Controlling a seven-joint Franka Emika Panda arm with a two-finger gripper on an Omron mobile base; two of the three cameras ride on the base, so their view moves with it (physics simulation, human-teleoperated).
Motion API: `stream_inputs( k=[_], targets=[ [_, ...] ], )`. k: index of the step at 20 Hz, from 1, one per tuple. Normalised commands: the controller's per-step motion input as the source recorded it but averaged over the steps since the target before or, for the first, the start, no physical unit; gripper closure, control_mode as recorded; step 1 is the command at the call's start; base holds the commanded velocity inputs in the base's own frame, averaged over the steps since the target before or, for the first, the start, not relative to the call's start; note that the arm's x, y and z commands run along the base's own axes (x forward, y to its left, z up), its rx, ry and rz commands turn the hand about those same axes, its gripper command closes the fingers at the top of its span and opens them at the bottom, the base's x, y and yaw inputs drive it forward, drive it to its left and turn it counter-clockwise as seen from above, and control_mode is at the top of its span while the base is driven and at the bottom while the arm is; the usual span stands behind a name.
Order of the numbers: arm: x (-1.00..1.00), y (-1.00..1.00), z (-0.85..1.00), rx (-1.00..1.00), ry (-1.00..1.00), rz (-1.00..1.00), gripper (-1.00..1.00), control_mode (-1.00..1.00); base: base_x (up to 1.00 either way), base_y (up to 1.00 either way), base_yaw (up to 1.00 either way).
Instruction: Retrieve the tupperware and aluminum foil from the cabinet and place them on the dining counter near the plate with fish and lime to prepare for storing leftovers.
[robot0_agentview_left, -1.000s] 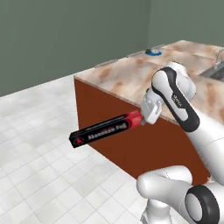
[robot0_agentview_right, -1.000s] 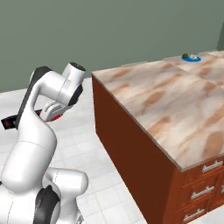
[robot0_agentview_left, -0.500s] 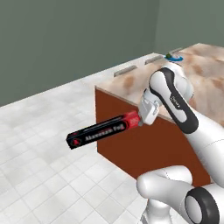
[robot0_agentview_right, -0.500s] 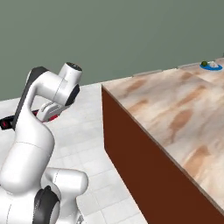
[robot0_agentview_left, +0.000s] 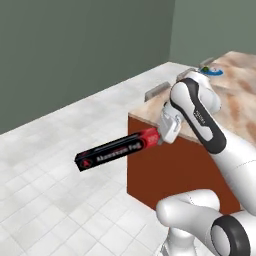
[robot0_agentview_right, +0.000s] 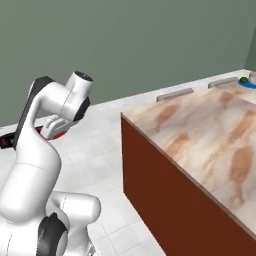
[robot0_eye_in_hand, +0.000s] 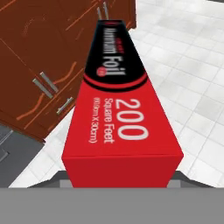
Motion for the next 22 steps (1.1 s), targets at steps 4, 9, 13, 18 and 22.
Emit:
stream_inputs(
  k=[4, 9, 13, 18, 22],
  targets=[
    [0.0, 0.0, 0.0, 0.0, 0.0, 0.0, 1.0, 1.0, 0.94, 0.99, -0.39],
    [0.0, 0.0, 0.0, 0.0, 0.0, 0.0, 1.0, 1.0, 0.81, 0.91, -0.49],
    [0.0, 0.0, 0.0, 0.0, 0.0, 0.0, 1.0, 1.0, 0.74, 1.0, -0.52],
    [0.0, 0.0, 0.0, 0.0, 0.0, 0.0, 1.0, 1.0, 0.66, 1.0, -0.56],
    [0.0, 0.0, 0.0, 0.0, 0.0, 0.0, 1.0, 1.0, 0.55, 1.0, -0.62]
  ],
)
